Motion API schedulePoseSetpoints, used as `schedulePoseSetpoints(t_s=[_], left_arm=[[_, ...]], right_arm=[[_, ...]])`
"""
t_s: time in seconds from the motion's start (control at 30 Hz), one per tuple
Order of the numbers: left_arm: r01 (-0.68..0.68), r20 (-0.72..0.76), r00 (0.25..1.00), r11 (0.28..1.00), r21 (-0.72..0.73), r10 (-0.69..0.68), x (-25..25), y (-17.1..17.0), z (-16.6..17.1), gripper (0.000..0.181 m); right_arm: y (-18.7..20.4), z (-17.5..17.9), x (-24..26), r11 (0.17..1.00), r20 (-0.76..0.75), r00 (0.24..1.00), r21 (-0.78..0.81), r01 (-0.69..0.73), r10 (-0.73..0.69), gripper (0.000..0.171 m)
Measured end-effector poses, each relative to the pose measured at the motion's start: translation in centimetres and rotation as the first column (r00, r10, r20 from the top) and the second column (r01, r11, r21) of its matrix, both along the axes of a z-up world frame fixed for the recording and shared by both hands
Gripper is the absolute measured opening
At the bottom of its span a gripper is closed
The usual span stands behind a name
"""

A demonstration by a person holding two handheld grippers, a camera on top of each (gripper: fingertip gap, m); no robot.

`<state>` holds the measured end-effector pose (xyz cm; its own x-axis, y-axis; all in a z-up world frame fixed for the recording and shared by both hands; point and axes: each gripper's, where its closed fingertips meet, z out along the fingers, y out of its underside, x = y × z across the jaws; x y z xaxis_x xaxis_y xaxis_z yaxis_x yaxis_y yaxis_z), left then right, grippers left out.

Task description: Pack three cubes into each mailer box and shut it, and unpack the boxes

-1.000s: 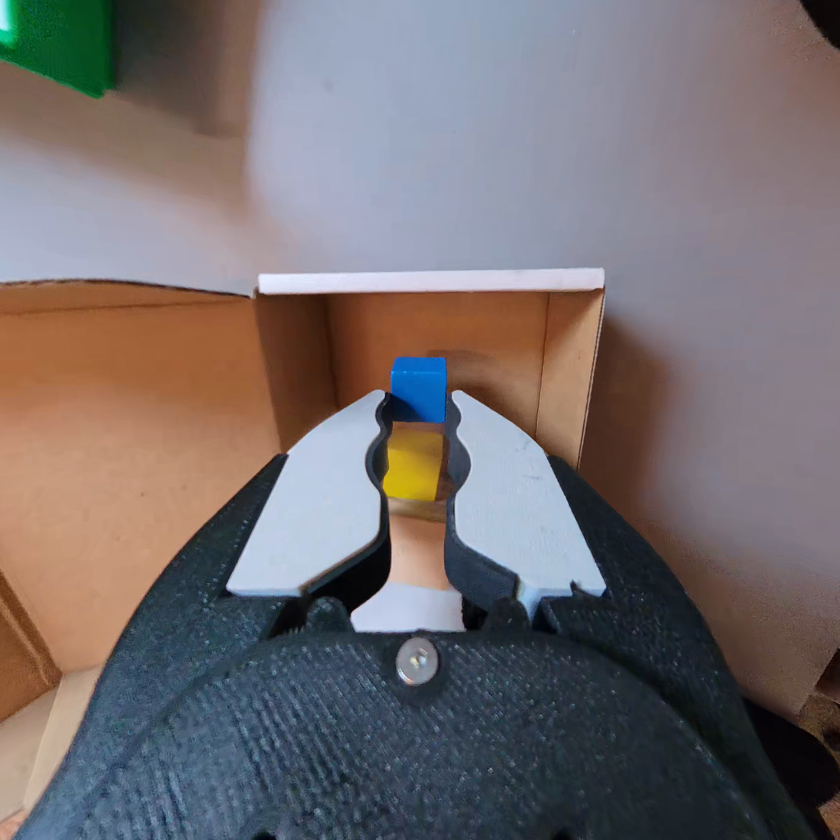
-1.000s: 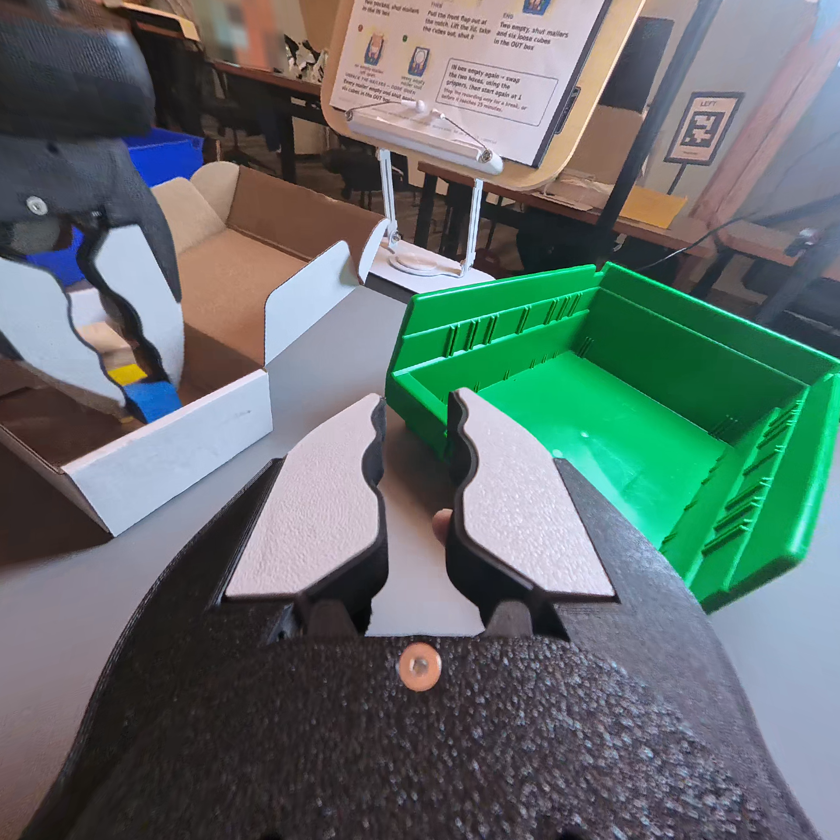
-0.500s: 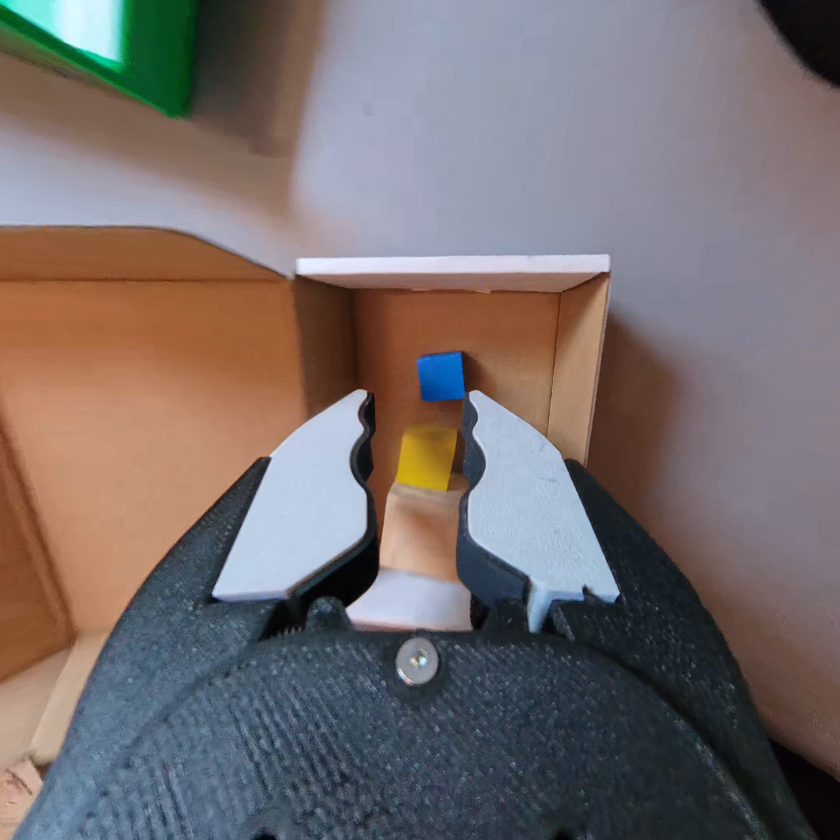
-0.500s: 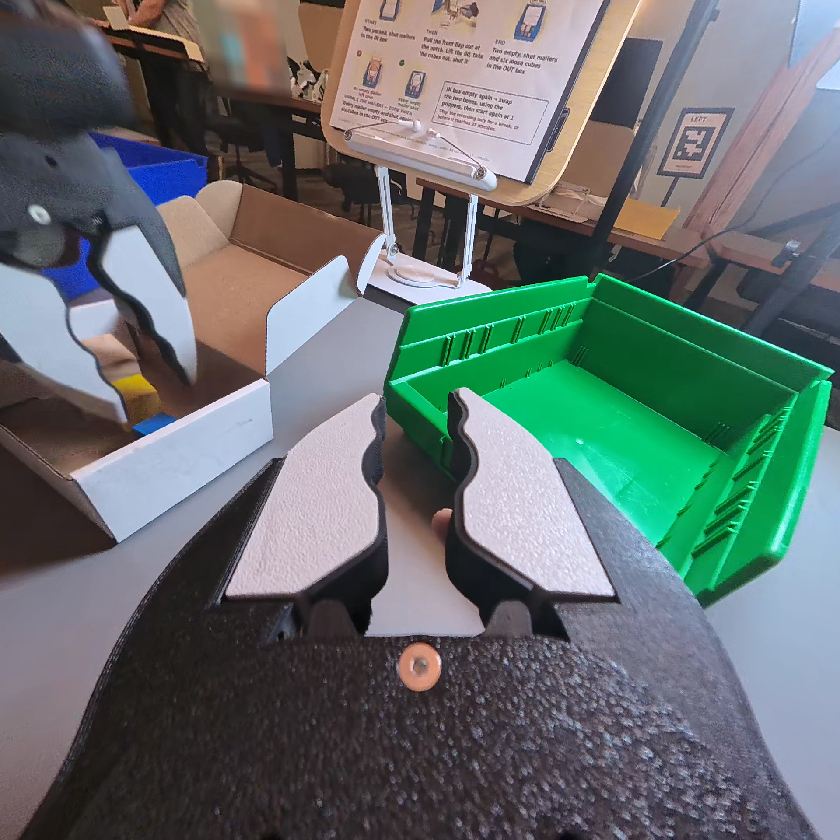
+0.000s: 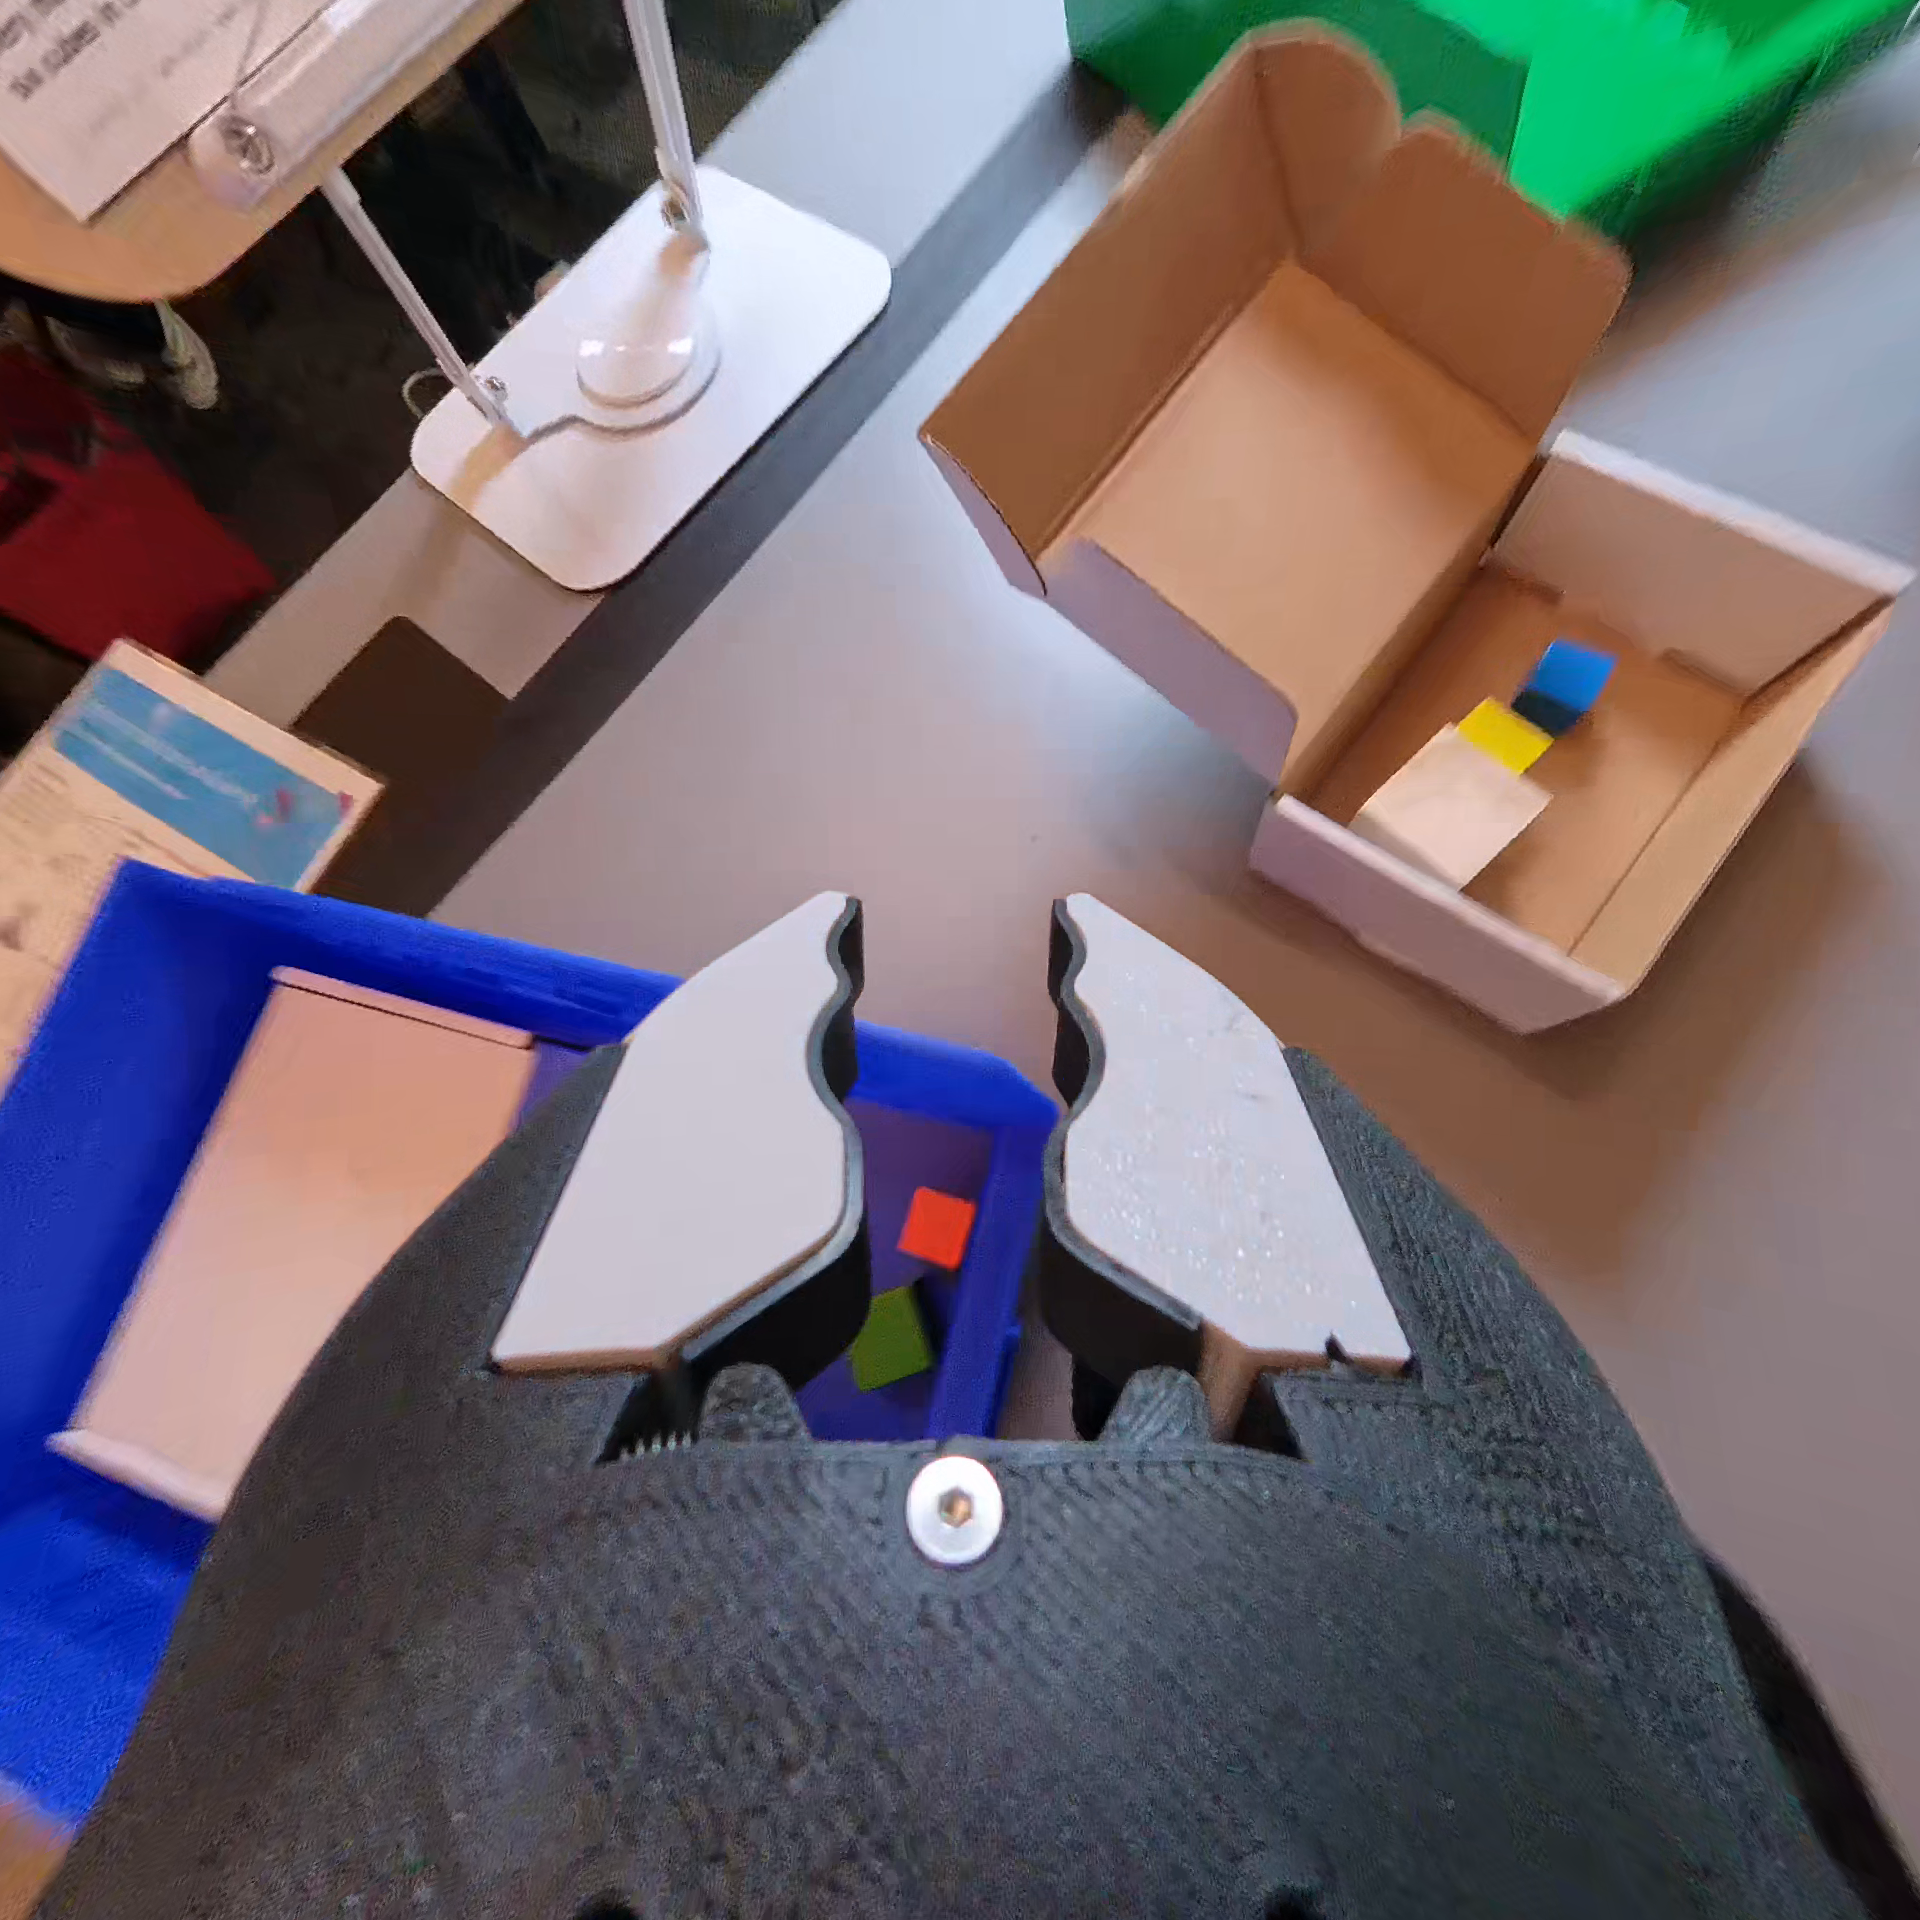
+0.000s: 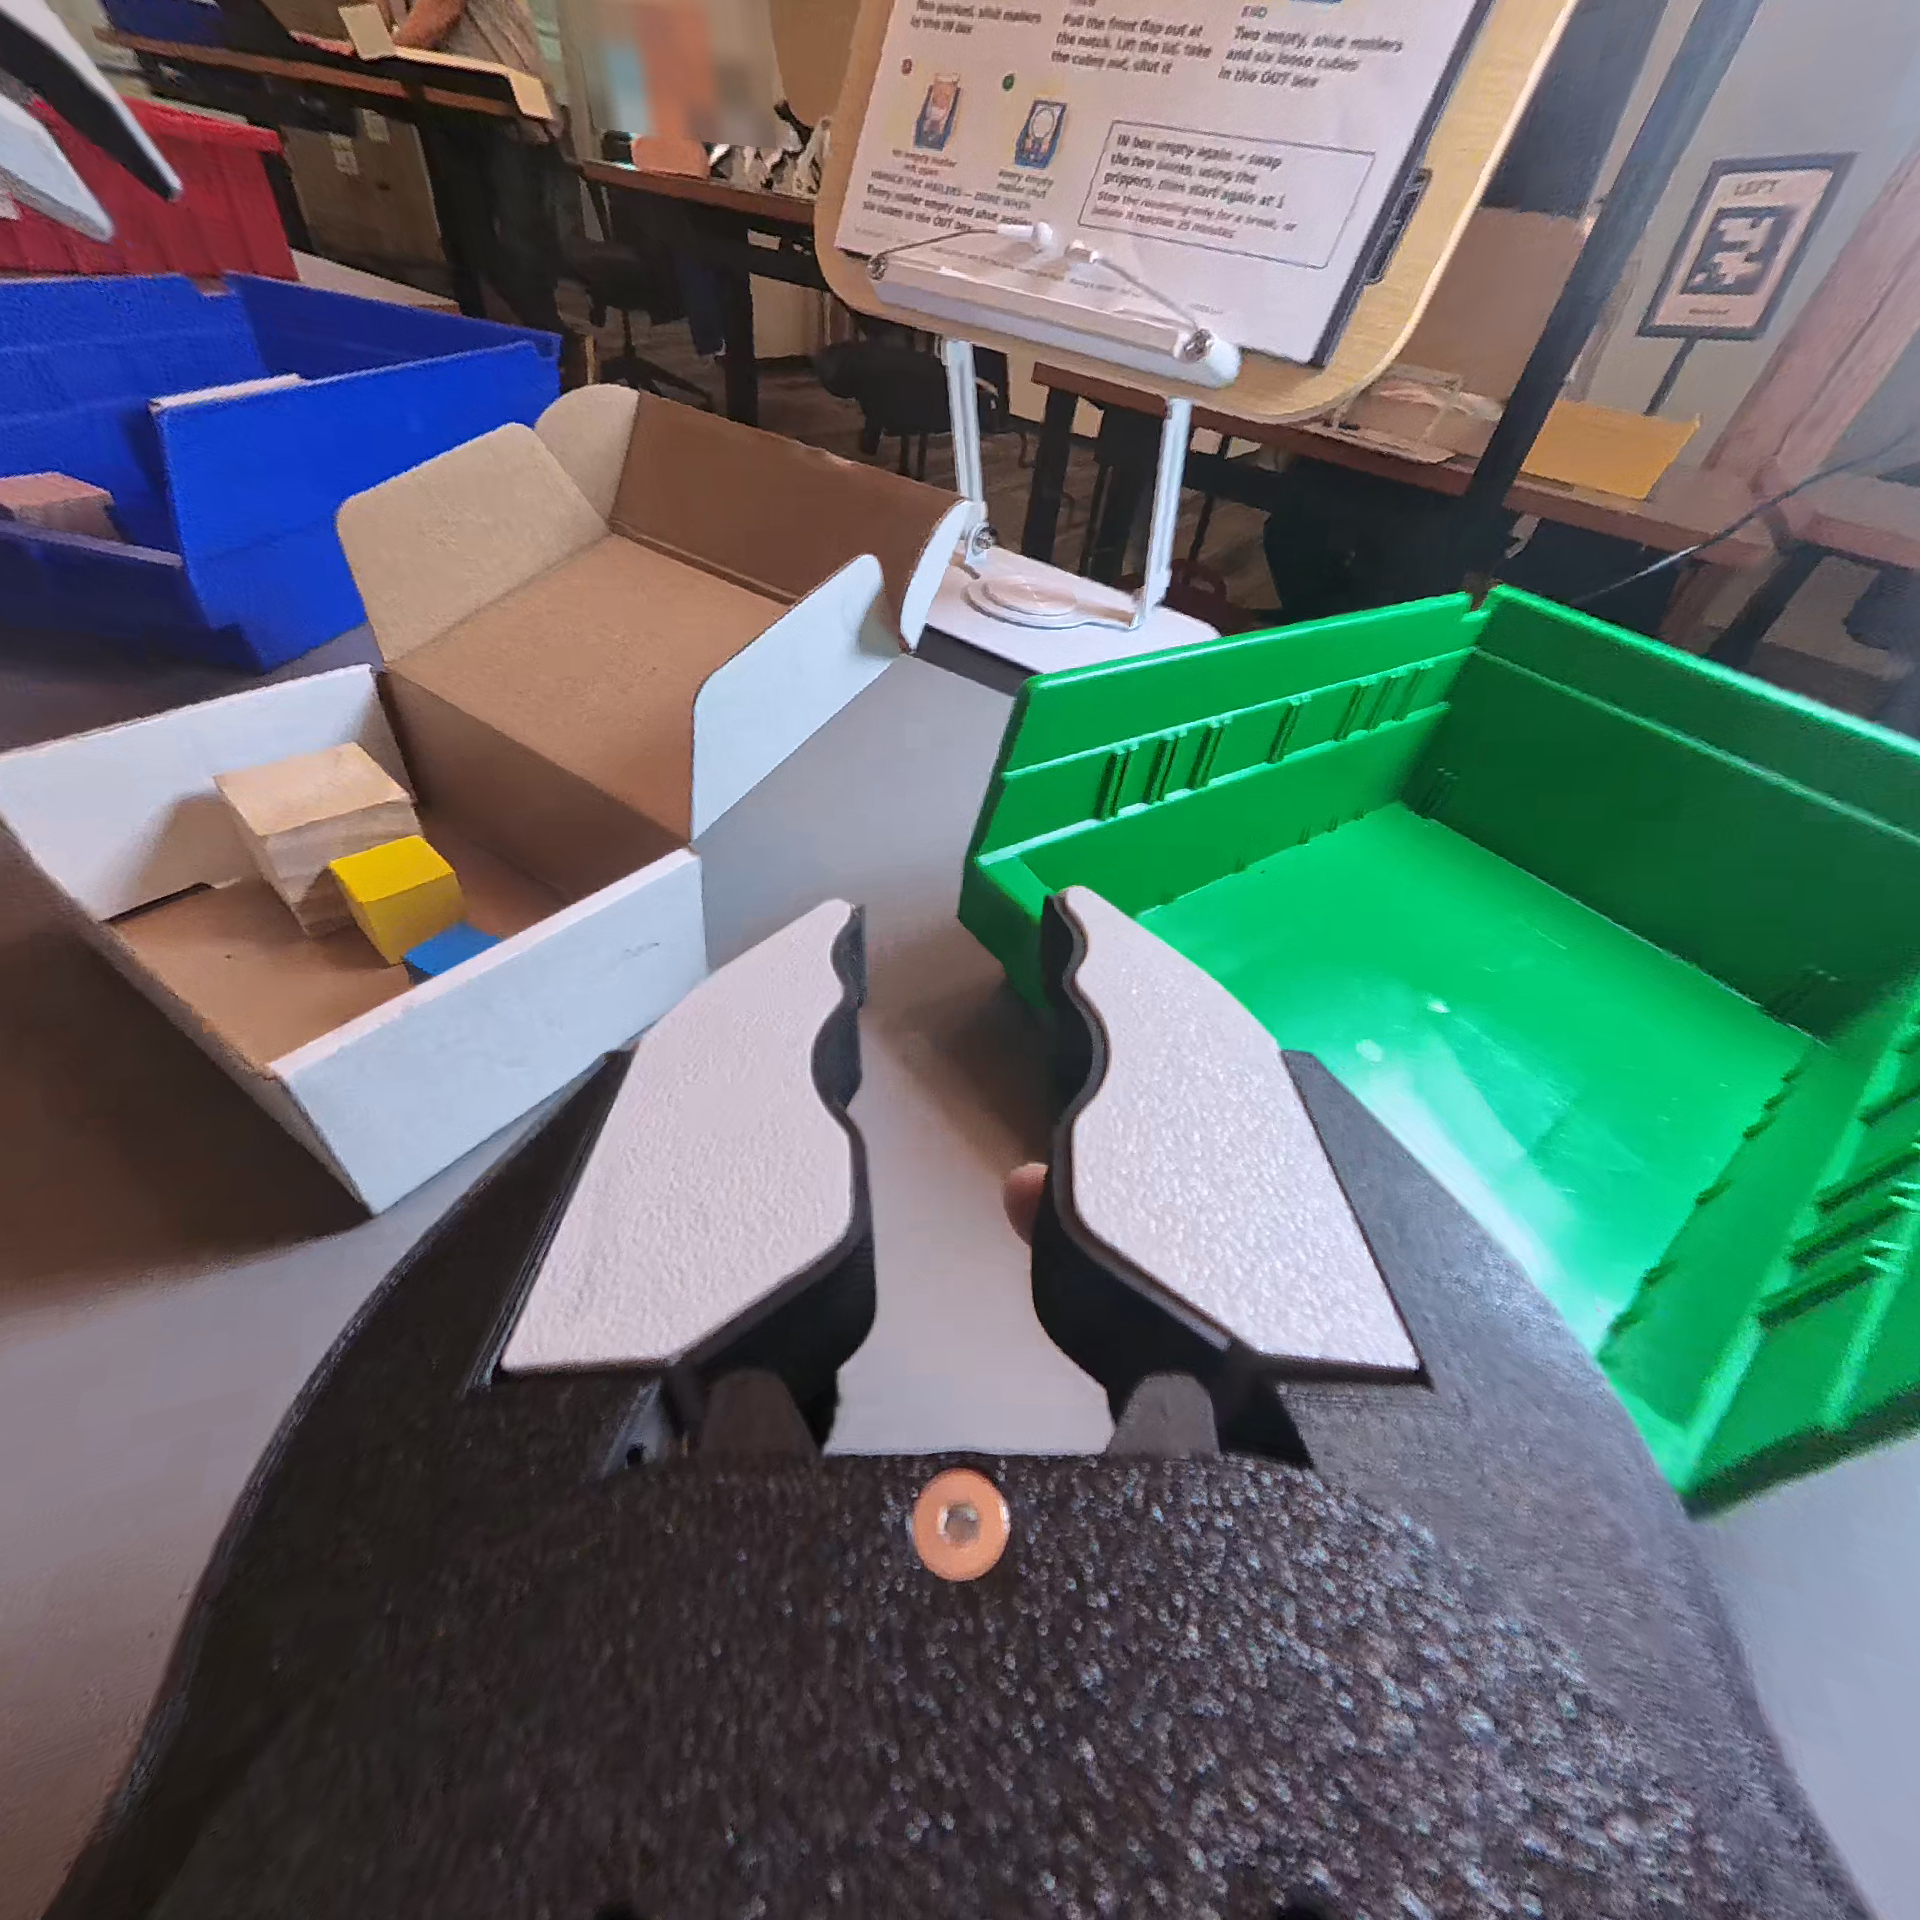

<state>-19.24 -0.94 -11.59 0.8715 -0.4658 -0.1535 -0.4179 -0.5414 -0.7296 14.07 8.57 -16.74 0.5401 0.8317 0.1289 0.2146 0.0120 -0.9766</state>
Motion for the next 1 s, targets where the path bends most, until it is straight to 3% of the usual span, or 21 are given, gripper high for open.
schedulePoseSetpoints(t_s=[0.03, 0.13, 0.2, 0.33, 0.43, 0.53, 0.63, 0.67, 0.83, 1.0], left_arm=[[-0.027, 0.104, 0.994, 0.999, 0.025, 0.024, 0.1, -0.2, -0.2, 0.034], [-0.101, 0.44, 0.895, 0.994, 0.049, 0.069, 1.8, -0.5, -1.0, 0.036], [-0.148, 0.577, 0.813, 0.986, 0.08, 0.076, 2.9, -0.2, -1.4, 0.039], [-0.267, 0.704, 0.706, 0.949, 0.168, 0.074, 4.9, 1.2, -1.6, 0.043], [-0.291, 0.715, 0.693, 0.943, 0.161, 0.091, 6.8, 2.6, -2.7, 0.047], [-0.26, 0.685, 0.721, 0.957, 0.13, 0.103, 8.3, 3.7, -4.2, 0.046], [-0.205, 0.711, 0.698, 0.974, 0.092, 0.08, 9.4, 4.0, -5.1, 0.024], [-0.191, 0.714, 0.697, 0.977, 0.093, 0.068, 9.6, 3.9, -5.3, 0.013], [-0.144, 0.691, 0.723, 0.978, 0.15, 0.0, 10.4, 3.4, -4.8, 0.01], [0.026, 0.607, 0.776, 0.971, 0.238, -0.17, 11.7, 1.0, -4.6, 0.008]], right_arm=[[-0.5, -0.5, -0.7, 0.998, 0.001, 0.999, -0.056, -0.035, 0.035, 0.037], [-2.3, -1.4, -3.3, 0.942, -0.072, 0.983, -0.282, -0.181, 0.167, 0.054], [-2.9, -1.3, -4.7, 0.911, -0.109, 0.973, -0.343, -0.228, 0.203, 0.06], [-2.3, -0.2, -7.0, 0.87, -0.205, 0.963, -0.426, -0.249, 0.175, 0.062], [-0.8, -0.2, -8.6, 0.872, -0.187, 0.976, -0.454, -0.184, 0.109, 0.061], [0.8, -1.1, -10.1, 0.886, -0.094, 0.995, -0.456, -0.078, 0.04, 0.046], [1.0, -1.7, -11.4, 0.896, -0.065, 0.997, -0.439, -0.072, 0.048, 0.016], [0.9, -1.6, -11.6, 0.907, -0.071, 0.996, -0.414, -0.078, 0.054, 0.012], [-0.2, -0.8, -11.7, 0.989, 0.006, 0.994, -0.103, -0.108, 0.109, 0.011], [-2.8, -0.5, -10.5, 0.94, 0.145, 0.976, 0.278, -0.195, 0.16, 0.015]])
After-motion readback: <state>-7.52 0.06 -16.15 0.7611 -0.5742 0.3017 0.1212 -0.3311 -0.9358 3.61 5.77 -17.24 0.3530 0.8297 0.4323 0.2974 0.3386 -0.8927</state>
